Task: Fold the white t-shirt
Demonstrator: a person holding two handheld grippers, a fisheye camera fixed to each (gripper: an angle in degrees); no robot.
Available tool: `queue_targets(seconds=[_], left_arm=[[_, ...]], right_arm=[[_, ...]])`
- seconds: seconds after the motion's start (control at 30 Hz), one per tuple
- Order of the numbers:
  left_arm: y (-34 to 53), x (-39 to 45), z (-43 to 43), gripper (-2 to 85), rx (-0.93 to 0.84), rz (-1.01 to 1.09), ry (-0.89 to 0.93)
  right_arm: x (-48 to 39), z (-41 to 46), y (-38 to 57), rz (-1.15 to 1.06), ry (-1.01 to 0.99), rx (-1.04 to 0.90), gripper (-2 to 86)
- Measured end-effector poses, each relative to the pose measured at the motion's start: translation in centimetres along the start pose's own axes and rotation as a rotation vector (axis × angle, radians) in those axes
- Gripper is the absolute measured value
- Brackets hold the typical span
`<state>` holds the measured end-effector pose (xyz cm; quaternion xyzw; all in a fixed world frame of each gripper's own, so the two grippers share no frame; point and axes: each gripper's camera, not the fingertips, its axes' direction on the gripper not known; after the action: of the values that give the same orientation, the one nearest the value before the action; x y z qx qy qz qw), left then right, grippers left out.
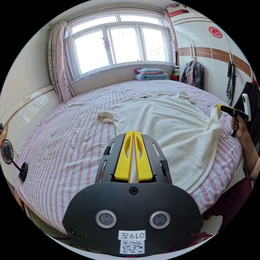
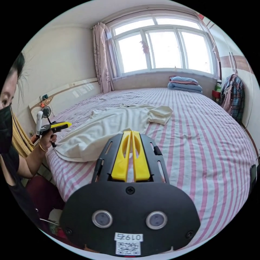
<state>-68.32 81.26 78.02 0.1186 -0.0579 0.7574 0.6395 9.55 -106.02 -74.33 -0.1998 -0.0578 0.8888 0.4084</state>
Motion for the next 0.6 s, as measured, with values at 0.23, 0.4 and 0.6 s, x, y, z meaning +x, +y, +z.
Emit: queue_targets(seconds=[0.23, 0.4, 0.6], left_arm=[[-0.6, -1.0, 1.6, 0.8, -0.067, 0.1, 0.359], [-0.7, -2.1, 2.4, 0.8, -0.088, 0.13, 0.294], [-1.8, -3.8, 3.1, 0.8, -0.102, 0.17, 0.325]], right_arm=[[0.8, -3.0, -0.4, -0.08, 0.086, -0.086, -0.6], [-0.4, -2.7, -0.9, -0.083, 0.118, -0.075, -0.6], [-2.2, -2.2, -0.6, -0.073, 0.171, -0.113, -0.7]])
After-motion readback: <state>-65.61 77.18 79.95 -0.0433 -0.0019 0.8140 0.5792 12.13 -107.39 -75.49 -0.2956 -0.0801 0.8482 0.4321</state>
